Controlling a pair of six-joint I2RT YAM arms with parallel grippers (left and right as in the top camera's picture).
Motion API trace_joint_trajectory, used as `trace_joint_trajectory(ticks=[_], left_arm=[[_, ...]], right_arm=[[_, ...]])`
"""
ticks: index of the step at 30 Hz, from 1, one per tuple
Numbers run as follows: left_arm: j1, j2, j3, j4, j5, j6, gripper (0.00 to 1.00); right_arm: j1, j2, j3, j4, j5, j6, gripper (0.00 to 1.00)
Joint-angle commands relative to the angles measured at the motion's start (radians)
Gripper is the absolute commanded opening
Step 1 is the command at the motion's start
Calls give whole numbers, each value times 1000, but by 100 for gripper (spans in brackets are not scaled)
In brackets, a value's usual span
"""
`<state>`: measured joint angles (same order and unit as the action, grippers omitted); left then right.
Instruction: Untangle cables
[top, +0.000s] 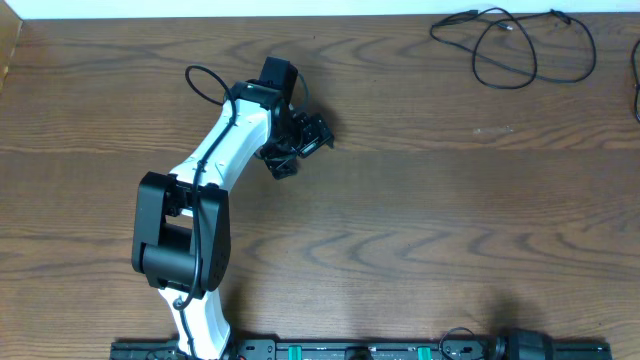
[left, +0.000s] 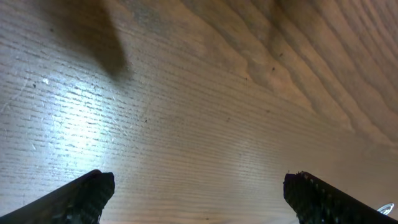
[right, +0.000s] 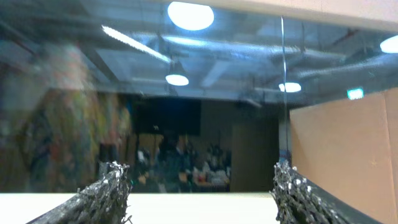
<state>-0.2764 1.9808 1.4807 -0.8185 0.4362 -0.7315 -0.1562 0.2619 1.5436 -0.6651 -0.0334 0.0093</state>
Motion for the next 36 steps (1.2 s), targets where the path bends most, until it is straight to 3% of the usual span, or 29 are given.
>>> trace_joint_trajectory(ticks=[1,4,9,10,20,27,36], left_arm=[[15,-24,12,0,2,100,94],[31,-60,18,-28,1,236,94],[63,-216,18,-63,-14,338,94],[75,-312,18,-72,-50,348,94],[85,-896,18,-113,-293,376,94],[85,-1282,18,-113,-295,376,94],[85,-1575,18,-113,-295,376,94]], right_arm=[[46,-85,0,-12,-2,-59,74],[69,-148,1,-13,-2,-72,74],[74,-186,1,-20,5,-117,76],[74,-186,1,-21,5,-116,77],[43,-186,-1,-35,5,-116,77],[29,-186,-31,-46,4,-116,78],[30,-186,-88,-45,3,-115,79]])
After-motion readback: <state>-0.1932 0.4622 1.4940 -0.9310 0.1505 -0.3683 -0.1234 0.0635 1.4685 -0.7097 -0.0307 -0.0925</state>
